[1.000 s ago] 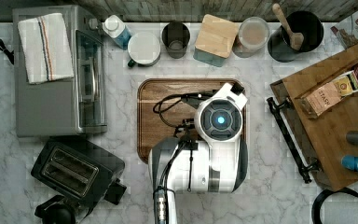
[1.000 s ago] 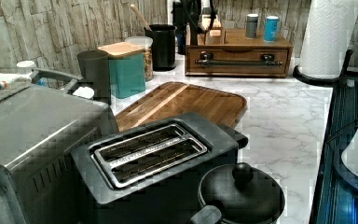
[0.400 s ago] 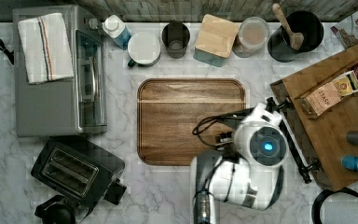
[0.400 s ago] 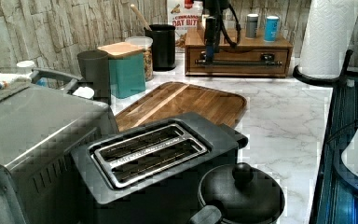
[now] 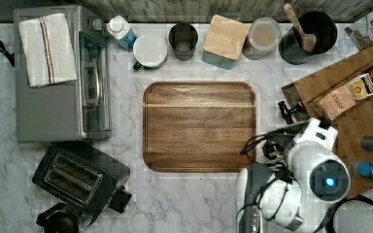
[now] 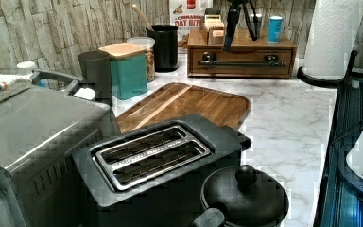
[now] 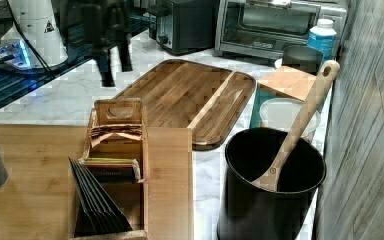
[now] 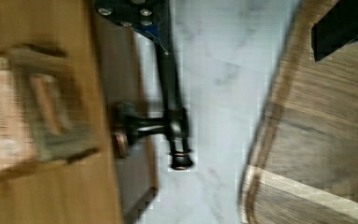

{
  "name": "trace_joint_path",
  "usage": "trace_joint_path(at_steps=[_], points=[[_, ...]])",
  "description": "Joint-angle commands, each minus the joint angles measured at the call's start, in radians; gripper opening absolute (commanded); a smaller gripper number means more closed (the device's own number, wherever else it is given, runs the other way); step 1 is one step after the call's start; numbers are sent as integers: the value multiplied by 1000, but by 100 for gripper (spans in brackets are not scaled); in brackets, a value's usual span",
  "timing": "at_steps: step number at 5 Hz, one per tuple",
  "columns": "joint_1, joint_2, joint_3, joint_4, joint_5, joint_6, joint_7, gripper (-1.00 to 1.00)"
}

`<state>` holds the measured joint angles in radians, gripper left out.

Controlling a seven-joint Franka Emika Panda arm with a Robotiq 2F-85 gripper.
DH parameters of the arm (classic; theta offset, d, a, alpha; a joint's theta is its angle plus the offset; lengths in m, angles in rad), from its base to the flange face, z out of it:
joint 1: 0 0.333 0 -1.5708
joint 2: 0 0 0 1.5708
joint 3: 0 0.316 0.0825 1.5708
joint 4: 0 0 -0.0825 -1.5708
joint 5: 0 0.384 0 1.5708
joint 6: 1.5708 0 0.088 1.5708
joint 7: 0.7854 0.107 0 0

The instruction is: Open the drawer.

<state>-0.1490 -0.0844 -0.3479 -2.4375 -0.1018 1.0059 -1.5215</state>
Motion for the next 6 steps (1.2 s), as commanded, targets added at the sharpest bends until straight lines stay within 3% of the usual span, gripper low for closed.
trace_joint_path(at_steps=[1, 2, 3, 4, 5, 6], points=[[7, 67, -34, -9, 50, 97, -163, 100], [-5, 98, -35, 7, -27, 121, -76, 100], [-77, 154, 21, 51, -2, 127, -129, 100], [-53, 186, -16, 84, 31, 110, -165, 100], [-71, 223, -6, 72, 48, 205, -161, 100], [-101, 271, 33, 75, 162, 288, -244, 100]])
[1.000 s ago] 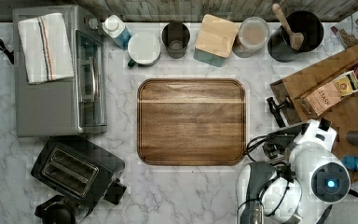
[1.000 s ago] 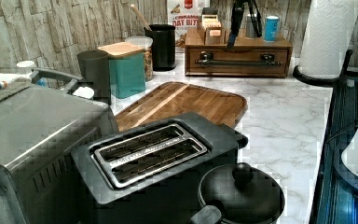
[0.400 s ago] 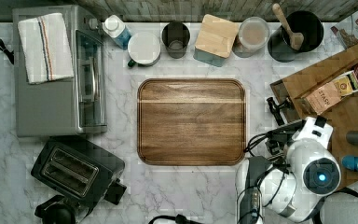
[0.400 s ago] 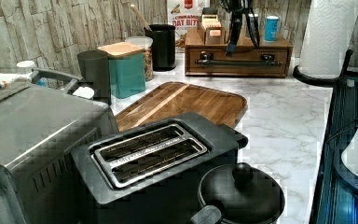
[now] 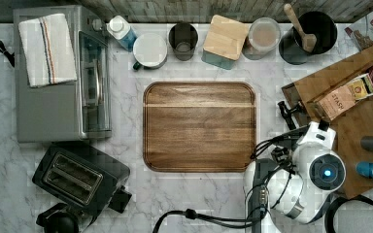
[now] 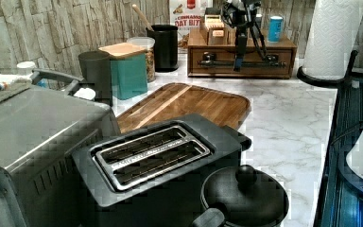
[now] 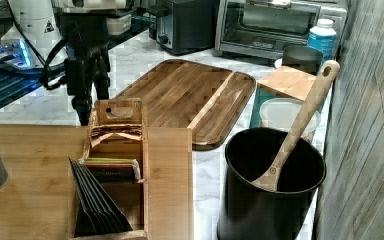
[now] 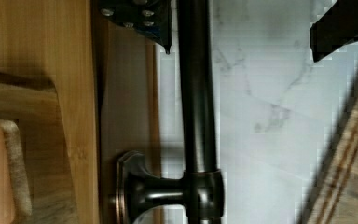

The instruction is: Open the drawer.

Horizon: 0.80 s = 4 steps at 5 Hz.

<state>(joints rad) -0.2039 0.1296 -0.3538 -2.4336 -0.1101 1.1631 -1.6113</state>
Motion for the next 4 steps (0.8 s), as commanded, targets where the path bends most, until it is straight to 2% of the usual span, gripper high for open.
trace_joint_path(at_steps=[1, 2, 3, 4], points=[[-32, 68, 35, 82, 159, 78, -133, 100], [-20, 68, 35, 69, 165, 72, -119, 100], [-39, 39, 76, 38, 219, 71, -231, 100], [-34, 50, 103, 62, 198, -28, -279, 100]])
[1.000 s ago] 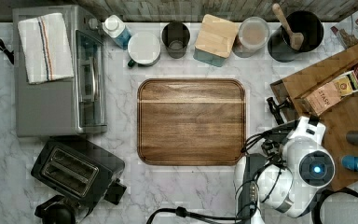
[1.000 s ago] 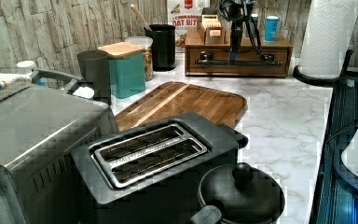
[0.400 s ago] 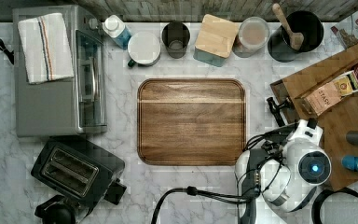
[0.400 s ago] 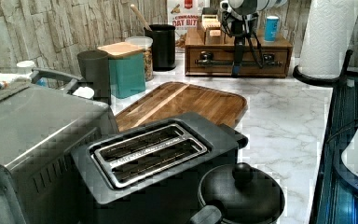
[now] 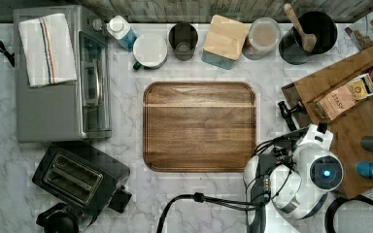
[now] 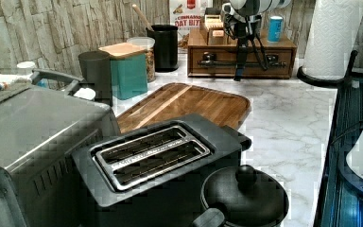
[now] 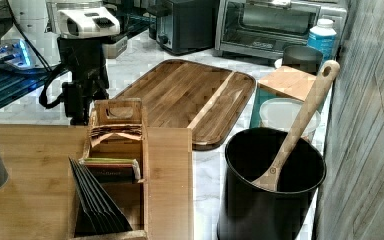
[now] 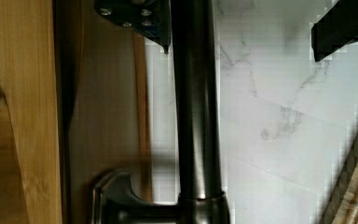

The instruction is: Open the drawer.

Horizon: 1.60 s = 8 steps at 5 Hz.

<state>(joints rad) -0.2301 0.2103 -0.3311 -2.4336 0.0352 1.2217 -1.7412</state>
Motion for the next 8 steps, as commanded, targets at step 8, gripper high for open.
trace_joint_path(at_steps=[8], points=[[250, -349, 204, -457, -54, -162, 378, 100]])
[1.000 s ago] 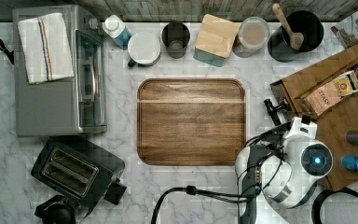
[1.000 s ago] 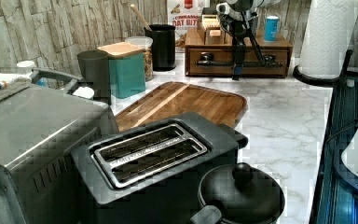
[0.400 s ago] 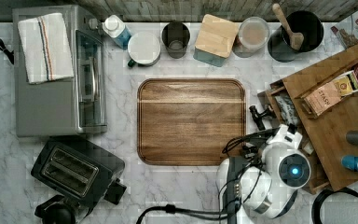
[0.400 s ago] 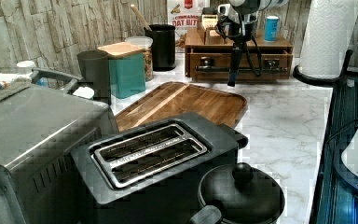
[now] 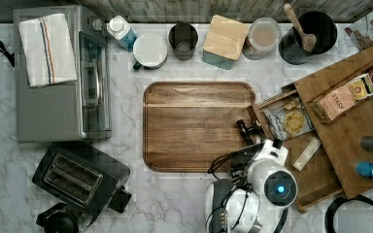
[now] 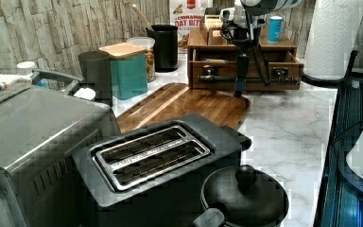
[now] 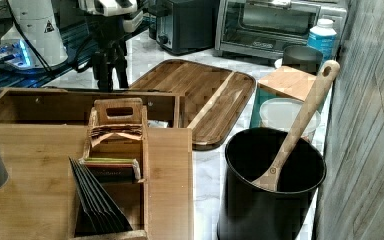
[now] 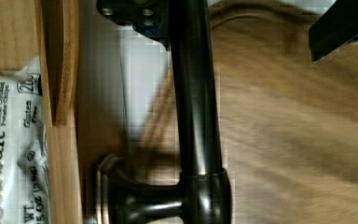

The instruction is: Open the drawer.

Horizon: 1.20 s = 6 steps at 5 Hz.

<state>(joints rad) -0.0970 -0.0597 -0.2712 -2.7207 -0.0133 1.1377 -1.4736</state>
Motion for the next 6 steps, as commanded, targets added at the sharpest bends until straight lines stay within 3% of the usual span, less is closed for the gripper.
trace_joint_path(at_steps=[1, 2, 3, 4, 5, 6], points=[[127, -120, 172, -183, 36, -136, 146, 100], [154, -173, 189, -210, 62, -147, 199, 100], [215, -175, 120, -210, 32, -146, 221, 100], [171, -174, 171, -210, 54, -147, 205, 100], [209, -175, 127, -211, 34, -146, 219, 100], [177, -174, 163, -211, 51, -147, 207, 100]])
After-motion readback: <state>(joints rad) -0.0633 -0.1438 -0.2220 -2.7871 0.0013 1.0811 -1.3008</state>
